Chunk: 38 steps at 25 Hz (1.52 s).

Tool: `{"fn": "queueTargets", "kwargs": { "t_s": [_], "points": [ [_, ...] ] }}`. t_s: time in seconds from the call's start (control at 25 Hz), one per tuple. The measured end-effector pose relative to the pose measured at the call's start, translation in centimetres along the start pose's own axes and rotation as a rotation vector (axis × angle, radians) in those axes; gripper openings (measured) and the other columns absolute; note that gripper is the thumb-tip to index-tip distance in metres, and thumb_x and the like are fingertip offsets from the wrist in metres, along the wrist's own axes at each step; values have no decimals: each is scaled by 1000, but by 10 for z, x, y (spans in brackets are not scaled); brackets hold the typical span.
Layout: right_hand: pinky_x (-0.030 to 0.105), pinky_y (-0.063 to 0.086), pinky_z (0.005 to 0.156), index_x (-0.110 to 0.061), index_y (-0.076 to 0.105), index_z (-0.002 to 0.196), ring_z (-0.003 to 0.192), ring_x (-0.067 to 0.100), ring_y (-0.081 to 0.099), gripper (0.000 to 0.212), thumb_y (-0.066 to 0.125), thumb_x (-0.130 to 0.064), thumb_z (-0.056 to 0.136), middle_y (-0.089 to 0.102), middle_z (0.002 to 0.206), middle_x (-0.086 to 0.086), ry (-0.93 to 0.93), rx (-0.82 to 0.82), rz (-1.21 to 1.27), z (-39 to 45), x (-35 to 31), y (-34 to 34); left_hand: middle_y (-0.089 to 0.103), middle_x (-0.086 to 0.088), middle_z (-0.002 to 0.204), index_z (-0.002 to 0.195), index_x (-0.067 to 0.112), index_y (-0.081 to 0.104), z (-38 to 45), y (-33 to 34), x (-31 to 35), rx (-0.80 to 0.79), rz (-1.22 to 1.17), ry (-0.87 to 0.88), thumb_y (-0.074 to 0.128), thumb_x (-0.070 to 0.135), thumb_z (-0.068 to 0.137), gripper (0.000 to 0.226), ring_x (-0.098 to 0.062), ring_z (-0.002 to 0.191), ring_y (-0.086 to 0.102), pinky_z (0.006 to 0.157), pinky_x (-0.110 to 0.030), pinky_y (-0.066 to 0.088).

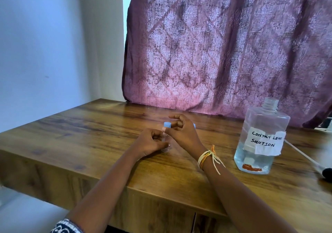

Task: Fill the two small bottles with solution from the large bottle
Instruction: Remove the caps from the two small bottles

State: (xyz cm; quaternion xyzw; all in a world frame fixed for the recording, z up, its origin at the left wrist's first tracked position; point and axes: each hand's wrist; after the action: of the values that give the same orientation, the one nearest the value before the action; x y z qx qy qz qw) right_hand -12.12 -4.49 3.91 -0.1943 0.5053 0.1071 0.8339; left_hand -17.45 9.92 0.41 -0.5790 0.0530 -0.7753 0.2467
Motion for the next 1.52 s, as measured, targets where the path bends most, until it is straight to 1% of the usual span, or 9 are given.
{"fn": "queueTargets", "kwargs": {
  "t_s": [0.16,0.32,0.6,0.76,0.92,1.04,1.2,1.32,1.52],
  "points": [
    [31,55,82,0,58,108,88,22,70,40,80,-8,75,73,96,18,26,95,119,5,-7,-7,74,-3,85,93,6,75,0,2,1,7,5,3,83,11,74,21,-5,74,65,68,-16,49],
    [19,56,71,-3,62,97,75,11,68,32,82,-8,73,72,87,11,-4,113,112,15,-20,-15,77,-11,93,96,4,75,0,3,3,19,12,-1,82,12,74,24,-7,76,64,68,-14,50],
    [38,54,80,-4,72,96,79,20,64,20,77,-5,77,70,87,15,-121,83,-119,76,-44,-34,76,-17,93,93,3,75,0,1,2,-26,21,24,81,11,75,20,-11,76,64,72,-23,51],
    [31,50,71,5,74,98,62,14,57,22,73,-1,77,68,81,15,27,13,-521,110,-16,-56,76,-19,92,93,-2,74,2,2,-2,-26,-13,26,80,5,76,20,-17,78,62,74,-30,50],
    [25,49,58,5,71,76,64,17,59,1,71,4,75,67,82,13,249,-133,-648,112,20,-73,72,-9,84,95,-2,73,4,5,-5,-13,1,6,81,7,74,24,-14,74,60,66,-22,49],
    [25,40,58,11,71,76,70,18,57,13,69,-2,78,66,74,17,298,-216,-780,104,44,-78,74,-12,86,97,-1,73,5,4,-5,-13,20,0,82,8,74,26,-14,74,61,66,-19,50],
    [28,41,66,11,71,90,78,19,58,20,69,-5,77,65,81,14,290,-148,-721,91,59,-78,74,-22,94,97,0,73,2,3,-3,-13,8,-12,82,10,73,26,-19,78,64,75,-31,54],
    [28,36,67,0,71,79,77,17,50,12,72,-11,77,58,77,8,312,-75,-645,75,58,-77,75,-22,96,95,3,74,-1,4,1,-25,46,7,83,13,73,25,-16,79,65,80,-36,55],
    [22,37,50,-9,54,67,63,22,55,14,61,-6,78,57,71,8,375,27,-623,33,44,-73,77,-11,93,96,11,76,-13,13,12,-58,116,30,82,18,74,24,-9,78,66,82,-31,54]
  ]
}}
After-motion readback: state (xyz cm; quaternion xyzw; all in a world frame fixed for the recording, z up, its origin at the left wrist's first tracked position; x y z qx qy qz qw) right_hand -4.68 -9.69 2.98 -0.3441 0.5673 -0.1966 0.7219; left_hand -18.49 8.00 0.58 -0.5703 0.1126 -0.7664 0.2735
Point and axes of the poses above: each hand's wrist, its own z-axis towards the middle knuckle, its own y-axis out of the palm, x = y × z
